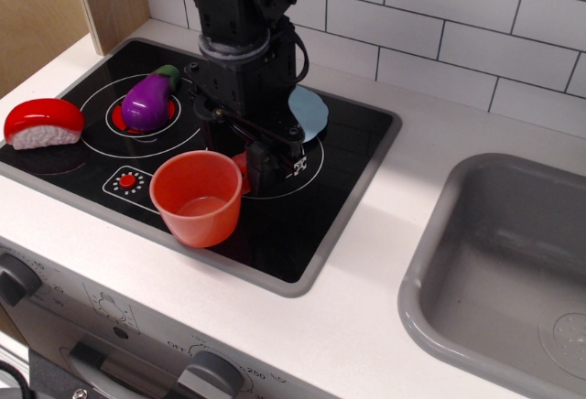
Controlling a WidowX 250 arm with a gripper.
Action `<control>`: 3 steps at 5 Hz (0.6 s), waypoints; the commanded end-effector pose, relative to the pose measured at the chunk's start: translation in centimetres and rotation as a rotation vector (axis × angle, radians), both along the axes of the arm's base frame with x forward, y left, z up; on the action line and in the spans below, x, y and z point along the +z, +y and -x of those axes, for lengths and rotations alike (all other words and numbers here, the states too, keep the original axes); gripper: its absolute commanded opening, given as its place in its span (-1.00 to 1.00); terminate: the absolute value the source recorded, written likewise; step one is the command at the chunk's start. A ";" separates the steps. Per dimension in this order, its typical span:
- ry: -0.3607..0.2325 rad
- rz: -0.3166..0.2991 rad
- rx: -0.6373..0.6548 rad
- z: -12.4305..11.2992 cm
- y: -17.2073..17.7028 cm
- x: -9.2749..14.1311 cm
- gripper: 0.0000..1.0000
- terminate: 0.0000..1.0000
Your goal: Put cup on plate
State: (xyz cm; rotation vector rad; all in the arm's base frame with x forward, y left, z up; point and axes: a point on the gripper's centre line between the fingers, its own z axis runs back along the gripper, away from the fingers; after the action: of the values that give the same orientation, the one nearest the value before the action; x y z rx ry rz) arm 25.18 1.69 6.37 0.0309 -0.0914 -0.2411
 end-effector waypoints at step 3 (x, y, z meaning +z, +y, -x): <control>-0.110 0.043 0.106 -4.8 0.3 3.0 -1.00 -1.00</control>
State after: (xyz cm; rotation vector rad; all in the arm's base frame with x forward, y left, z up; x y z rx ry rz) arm 29.31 1.66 8.13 -0.0020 -0.1584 -0.1276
